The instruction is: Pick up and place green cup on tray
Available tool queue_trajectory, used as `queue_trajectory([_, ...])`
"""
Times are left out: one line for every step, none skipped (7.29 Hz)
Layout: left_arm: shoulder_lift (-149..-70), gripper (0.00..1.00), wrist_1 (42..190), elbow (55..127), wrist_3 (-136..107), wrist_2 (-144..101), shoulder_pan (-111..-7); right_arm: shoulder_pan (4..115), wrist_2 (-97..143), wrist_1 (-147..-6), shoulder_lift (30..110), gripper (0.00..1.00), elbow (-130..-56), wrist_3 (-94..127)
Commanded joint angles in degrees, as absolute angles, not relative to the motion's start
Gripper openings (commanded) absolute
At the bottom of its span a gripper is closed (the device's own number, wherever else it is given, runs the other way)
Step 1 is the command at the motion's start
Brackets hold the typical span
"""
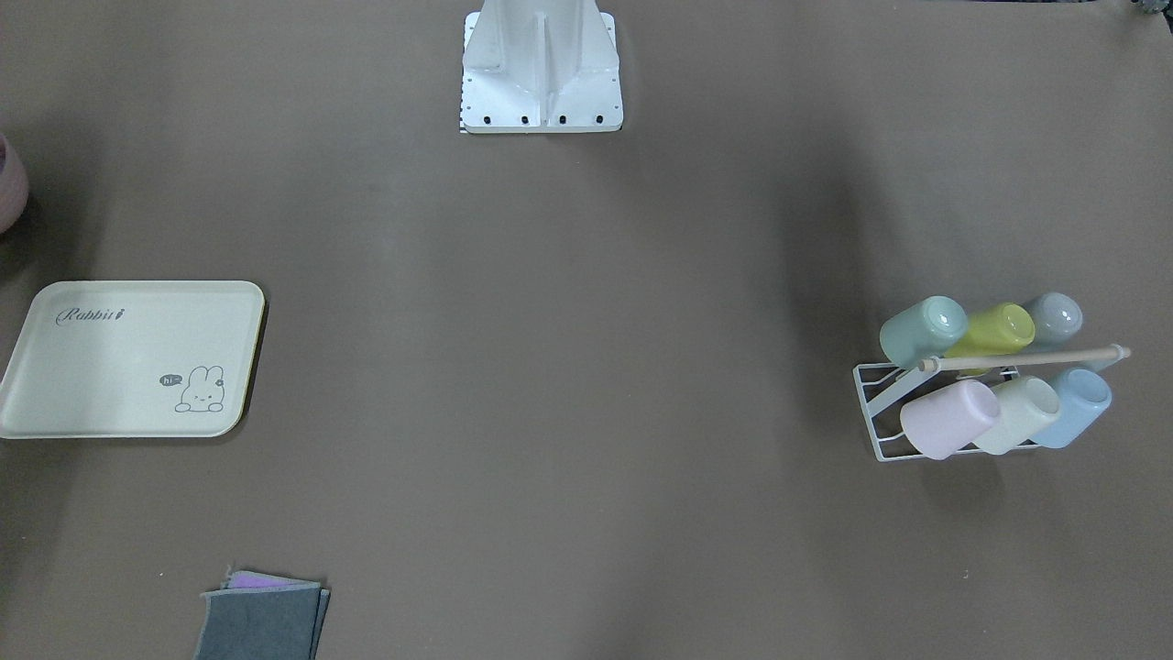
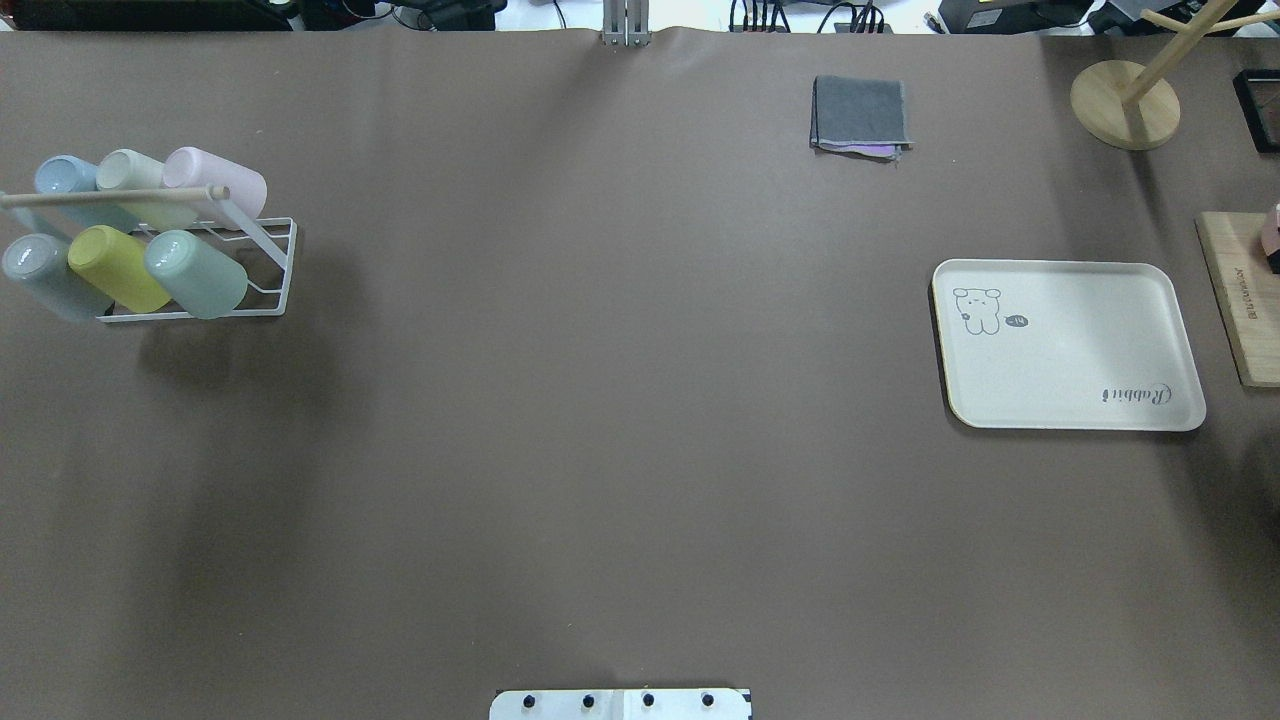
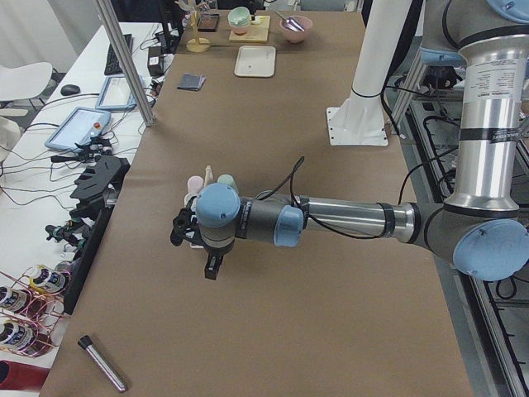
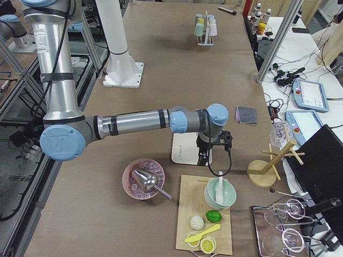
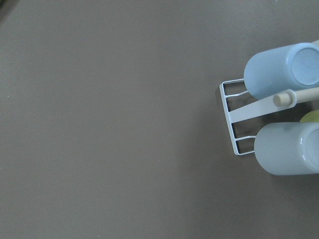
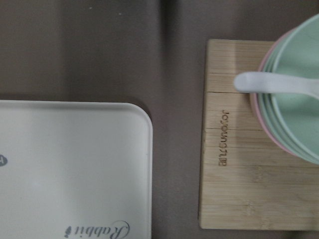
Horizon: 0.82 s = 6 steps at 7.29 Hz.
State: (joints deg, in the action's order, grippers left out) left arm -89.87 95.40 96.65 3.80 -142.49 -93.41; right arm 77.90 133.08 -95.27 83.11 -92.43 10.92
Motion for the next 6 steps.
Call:
queue_trajectory([-91.2,0.98,94.8,104.4,3.5,-141.8,-91.6,74.4,133.2,-93.8,78.8,1.0,-86.2,11.9])
queue_trajectory([-92.0,0.98,93.4,106.2,3.3,-141.2,-88.7,74.4,133.2,-88.4,78.8,1.0,-82.3,12.0])
queue_trajectory([-95.8,0.98,89.6,109.4,-1.8,-138.5,-85.0,74.1,133.4,-86.3,78.8,1.0,-79.8,13.8])
queue_trajectory([-97.3,0.98,83.1,114.1,-6.9,-135.1,-79.6,72.8,133.2,-86.2,78.8,1.0,-79.4,15.0])
queue_trajectory([-101.1,0.98,75.3,118.8,-8.7,-128.8,-73.6,72.3,133.2,-86.1,78.8,1.0,-79.7,16.7])
queue_trajectory([-104.3,0.98,65.3,125.1,-8.6,-123.6,-68.0,72.1,133.3,-86.1,79.2,1.0,-79.9,17.8])
